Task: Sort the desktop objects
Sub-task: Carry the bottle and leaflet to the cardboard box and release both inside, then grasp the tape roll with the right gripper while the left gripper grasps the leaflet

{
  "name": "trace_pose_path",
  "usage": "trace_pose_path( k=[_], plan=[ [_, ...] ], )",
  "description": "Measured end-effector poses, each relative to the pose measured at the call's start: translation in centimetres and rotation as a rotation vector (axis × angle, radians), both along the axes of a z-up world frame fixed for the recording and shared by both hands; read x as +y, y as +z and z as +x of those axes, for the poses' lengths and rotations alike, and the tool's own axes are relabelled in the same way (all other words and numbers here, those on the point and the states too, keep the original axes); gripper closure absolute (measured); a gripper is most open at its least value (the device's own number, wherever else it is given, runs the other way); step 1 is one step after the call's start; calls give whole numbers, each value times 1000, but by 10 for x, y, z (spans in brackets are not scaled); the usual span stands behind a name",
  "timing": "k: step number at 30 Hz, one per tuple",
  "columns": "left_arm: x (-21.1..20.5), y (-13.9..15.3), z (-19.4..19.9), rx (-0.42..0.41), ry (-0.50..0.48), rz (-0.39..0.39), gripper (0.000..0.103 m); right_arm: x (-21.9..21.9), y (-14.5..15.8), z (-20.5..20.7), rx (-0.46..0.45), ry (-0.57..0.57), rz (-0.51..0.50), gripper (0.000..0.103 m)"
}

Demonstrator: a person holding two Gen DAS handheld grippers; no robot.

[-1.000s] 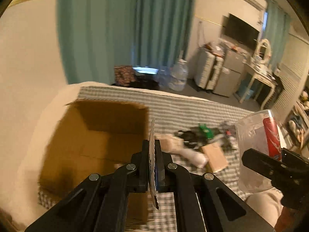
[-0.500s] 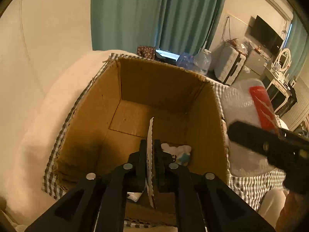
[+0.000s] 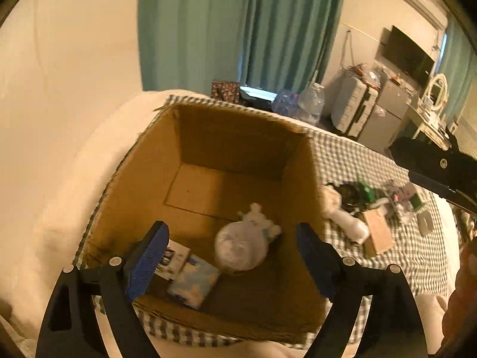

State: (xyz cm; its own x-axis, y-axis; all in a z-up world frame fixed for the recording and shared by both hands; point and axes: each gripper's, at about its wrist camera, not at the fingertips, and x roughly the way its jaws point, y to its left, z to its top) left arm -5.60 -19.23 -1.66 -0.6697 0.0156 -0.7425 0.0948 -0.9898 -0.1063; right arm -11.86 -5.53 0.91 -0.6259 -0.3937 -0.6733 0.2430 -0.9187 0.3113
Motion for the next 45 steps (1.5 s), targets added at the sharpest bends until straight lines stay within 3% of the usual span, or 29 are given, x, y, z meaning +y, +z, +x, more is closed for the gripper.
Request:
trace_pose_path(
  k=[3,9,17,23,32,41,45],
  plan=[
    [28,19,8,28,-40,1,11,36,10,14,22,-56,8,18],
    [106,49,28,101,-147,-76,2,109,30,45,59,-160,-12,18],
    [190,45,34,99,-186,-75,0,205,21,81,68,-281,98,18],
    [232,14,19,11,-138,-10,0,267,-14,85,27,-385,250,16],
    [298,-52,-28,-172,-156,-12,0,354,-82,57,-114,-508,146,16],
    [321,-119,-80,-298,-4,-44,0,402,-145,5,-224,-545,170,16],
    [323,-137,-91,-324,8,-60,0,417,-162,-13,-253,-561,162,16]
  ],
)
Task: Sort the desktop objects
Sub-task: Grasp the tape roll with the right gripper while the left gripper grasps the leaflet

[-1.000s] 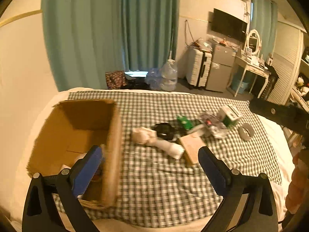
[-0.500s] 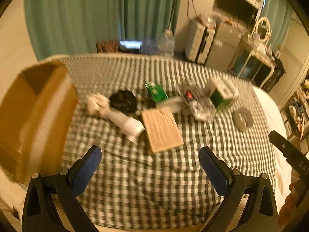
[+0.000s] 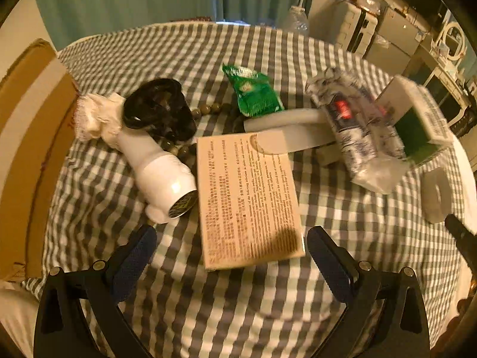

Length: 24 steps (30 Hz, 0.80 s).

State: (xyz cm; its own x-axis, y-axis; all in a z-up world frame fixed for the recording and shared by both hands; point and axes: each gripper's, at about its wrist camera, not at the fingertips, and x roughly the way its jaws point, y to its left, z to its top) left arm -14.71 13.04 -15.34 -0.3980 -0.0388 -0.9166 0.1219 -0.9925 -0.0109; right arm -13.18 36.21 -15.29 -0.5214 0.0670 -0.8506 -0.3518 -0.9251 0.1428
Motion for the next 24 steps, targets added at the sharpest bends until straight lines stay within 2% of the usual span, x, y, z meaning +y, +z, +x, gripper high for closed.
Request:
trace_pose_path(
  k=[7,9,12,14,15,18,22,24],
  plan=[
    [11,-38,-16,-59,-13,-25,0,17,-16,-30,-16,-17,28,16],
    [10,-43,-17,-48,-7,-17,0,24,-20,-37,-22,-40,29,16],
    [8,-42,-14,-6,-13,-2,1,32,-28,-45,-27,-52,-2,16],
    [10,-41,-10,15,-63,7,15,33,-32,-48,-34,-54,-6,18],
    [10,-38,-7,25,-83,-1,19,32,-33,-48,-37,-48,-2,20],
    [5,-37,-1,17,-101,24,22,27,-27,-41,-36,-39,12,20],
    [-5,-24,16,25,-106,35,25,24,-11,-22,-8,-53,-71,20],
    [-9,-13,24,40,-117,34,26,18,3,-11,17,-41,-77,20]
  ],
)
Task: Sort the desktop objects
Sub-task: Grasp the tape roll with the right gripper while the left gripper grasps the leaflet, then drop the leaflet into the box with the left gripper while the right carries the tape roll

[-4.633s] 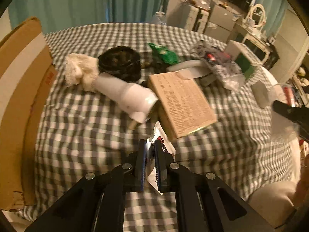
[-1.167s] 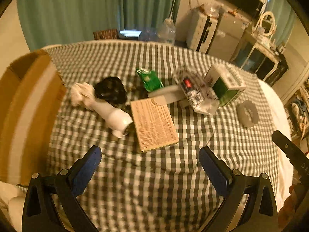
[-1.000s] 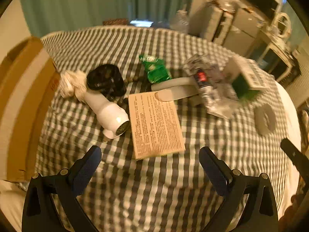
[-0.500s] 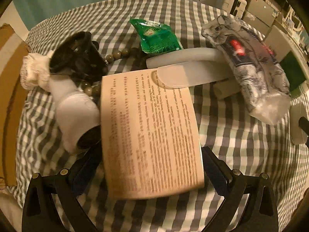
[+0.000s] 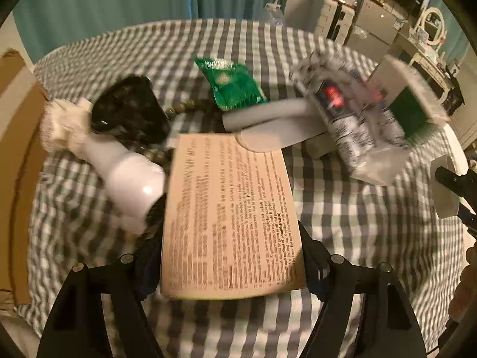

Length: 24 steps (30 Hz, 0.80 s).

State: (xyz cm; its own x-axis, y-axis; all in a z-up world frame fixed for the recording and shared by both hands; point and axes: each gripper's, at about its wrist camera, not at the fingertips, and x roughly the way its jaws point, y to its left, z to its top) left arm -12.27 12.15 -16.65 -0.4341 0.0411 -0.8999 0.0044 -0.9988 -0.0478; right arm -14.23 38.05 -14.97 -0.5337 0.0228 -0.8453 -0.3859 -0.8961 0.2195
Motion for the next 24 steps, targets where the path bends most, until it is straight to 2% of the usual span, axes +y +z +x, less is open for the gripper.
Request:
trace_pose_path(
  k=[2,6,10,11,13,17,21,24],
  plan=[
    [-8,14,9,14,-7,10,26,-13,15,11,27,5,1,20],
    [-25,52,37,91,-16,25,26,-36,52,38,98,46,-65,20],
    [-46,103,63,195,-7,83,26,-73,104,60,174,117,-55,20],
    [-40,112,53,213,-2,97,26,-83,114,67,190,133,-55,20],
    [-46,136,61,258,-7,121,26,-105,138,80,222,175,-59,20],
    [-67,175,78,339,5,159,26,-150,183,101,279,249,-2,20],
    [-99,200,96,398,29,180,26,-197,214,117,324,306,28,20],
    [-127,212,101,416,51,184,26,-224,227,116,347,356,3,20]
  ],
)
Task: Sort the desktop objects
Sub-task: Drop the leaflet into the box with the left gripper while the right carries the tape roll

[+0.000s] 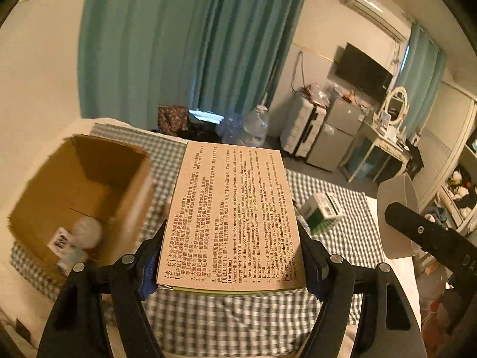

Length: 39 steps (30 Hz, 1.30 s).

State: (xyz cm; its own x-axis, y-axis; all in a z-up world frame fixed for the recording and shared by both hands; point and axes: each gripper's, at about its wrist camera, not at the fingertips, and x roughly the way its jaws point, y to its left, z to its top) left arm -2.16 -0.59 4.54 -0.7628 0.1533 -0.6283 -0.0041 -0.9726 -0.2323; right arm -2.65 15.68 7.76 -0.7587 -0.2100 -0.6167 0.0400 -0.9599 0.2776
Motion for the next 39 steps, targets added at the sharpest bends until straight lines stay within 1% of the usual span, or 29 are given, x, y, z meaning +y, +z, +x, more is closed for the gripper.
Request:
trace_pose_path(
  k=[2,3,5,8,11,14,18,22,27,29,32,33,34,35,36,37,39],
  plan=[
    [-24,9,0,5,17,-1,26,-22,7,0,11,35,-8,20],
    [-40,14,8,16,28,-8,26,-36,10,-2,13,61,-12,20],
    [-65,25,11,43,66,-35,26,-62,12,-9,17,111,-17,20],
    [-102,31,10,48,123,-49,26,-110,13,-23,16,196,-33,20],
    [-134,25,7,30,160,-58,26,-148,5,-34,-3,256,-45,20],
    [-157,10,-1,1,181,-66,26,-186,-8,-50,-29,314,-59,20],
    [-178,-17,-12,-49,194,-69,26,-225,-40,-79,-107,369,-58,20],
    [-195,-47,-28,-120,190,-42,26,-246,-65,-105,-171,360,-62,20],
    [-199,-64,-42,-149,179,-53,26,-266,-96,-137,-235,348,-86,20],
    [-200,-70,-46,-164,180,-49,26,-266,-102,-141,-229,320,-108,20],
    [-201,-78,-50,-177,182,-55,25,-272,-100,-144,-220,326,-137,19],
    [-204,-80,-48,-178,183,-63,24,-272,-101,-145,-224,327,-145,19],
    [-203,-81,-48,-180,186,-76,18,-272,-102,-146,-229,328,-158,19],
    [-204,-82,-48,-185,194,-91,8,-271,-103,-147,-233,327,-170,19],
    [-204,-82,-47,-193,207,-111,5,-270,-102,-148,-234,326,-177,18],
    [-202,-81,-46,-195,217,-126,4,-266,-100,-147,-229,319,-183,18],
    [-202,-80,-43,-191,208,-125,4,-258,-92,-143,-217,309,-182,18]
  ],
)
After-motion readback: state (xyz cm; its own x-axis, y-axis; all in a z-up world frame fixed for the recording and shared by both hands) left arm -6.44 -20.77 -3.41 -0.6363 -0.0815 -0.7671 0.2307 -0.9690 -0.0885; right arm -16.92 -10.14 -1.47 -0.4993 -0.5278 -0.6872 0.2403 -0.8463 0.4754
